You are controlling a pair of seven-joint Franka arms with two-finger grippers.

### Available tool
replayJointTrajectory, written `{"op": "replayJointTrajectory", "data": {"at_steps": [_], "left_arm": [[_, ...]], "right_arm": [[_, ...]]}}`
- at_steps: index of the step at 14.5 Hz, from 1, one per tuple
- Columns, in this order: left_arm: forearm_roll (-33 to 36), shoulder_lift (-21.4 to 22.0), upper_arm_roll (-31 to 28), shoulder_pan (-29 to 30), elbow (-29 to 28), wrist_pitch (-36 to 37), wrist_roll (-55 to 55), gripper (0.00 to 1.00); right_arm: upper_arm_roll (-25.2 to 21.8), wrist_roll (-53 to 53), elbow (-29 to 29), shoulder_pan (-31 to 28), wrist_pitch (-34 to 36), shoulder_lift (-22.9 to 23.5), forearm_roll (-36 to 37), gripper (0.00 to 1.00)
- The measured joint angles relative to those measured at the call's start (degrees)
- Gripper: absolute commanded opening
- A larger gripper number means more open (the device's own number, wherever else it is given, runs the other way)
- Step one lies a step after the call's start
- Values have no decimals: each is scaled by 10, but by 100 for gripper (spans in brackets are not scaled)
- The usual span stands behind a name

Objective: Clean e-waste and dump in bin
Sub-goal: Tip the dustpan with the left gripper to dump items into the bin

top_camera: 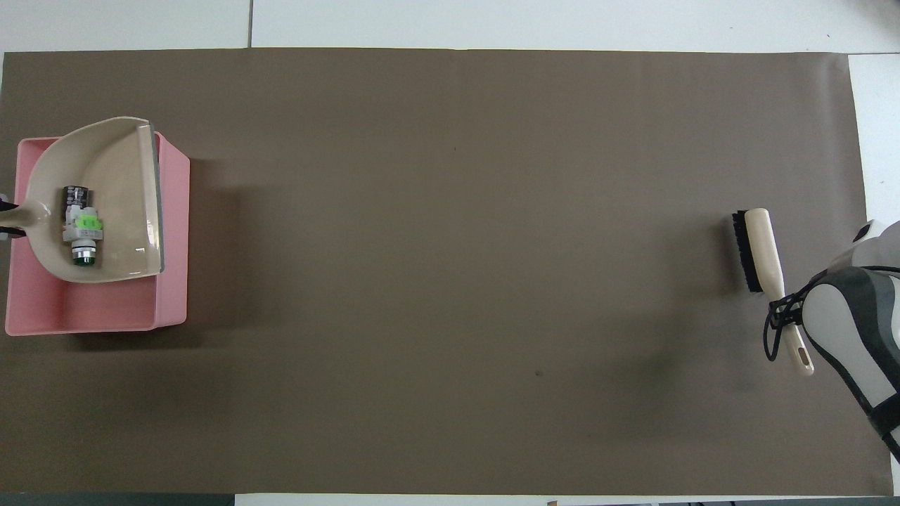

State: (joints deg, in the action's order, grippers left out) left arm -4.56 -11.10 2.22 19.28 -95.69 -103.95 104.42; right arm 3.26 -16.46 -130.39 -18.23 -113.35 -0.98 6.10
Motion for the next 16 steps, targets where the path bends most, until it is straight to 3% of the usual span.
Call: {"op": "replayJointTrajectory", "data": {"at_steps": [5, 8, 12, 13, 14, 16], "left_arm": [[158, -43, 0, -1, 67, -46, -12, 0], [241, -52, 1, -2, 66, -111, -12, 0], [380, -56, 4, -9, 54, -123, -93, 0], [418, -55, 4, -10, 44, -123, -130, 0], [454, -52, 5, -11, 31, -123, -164, 0], [504, -35, 5, -20, 3, -123, -213, 0]], "right_arm": [[0, 35, -8, -7, -27, 0, -1, 0], [1, 47, -8, -7, -29, 0, -1, 0], [4, 47, -13, -7, -48, 4, -1, 3], [4, 47, -14, -7, -50, 7, -1, 12], [4, 47, -14, -7, -50, 9, -1, 34], [4, 47, -14, -7, -51, 9, -1, 97]]}}
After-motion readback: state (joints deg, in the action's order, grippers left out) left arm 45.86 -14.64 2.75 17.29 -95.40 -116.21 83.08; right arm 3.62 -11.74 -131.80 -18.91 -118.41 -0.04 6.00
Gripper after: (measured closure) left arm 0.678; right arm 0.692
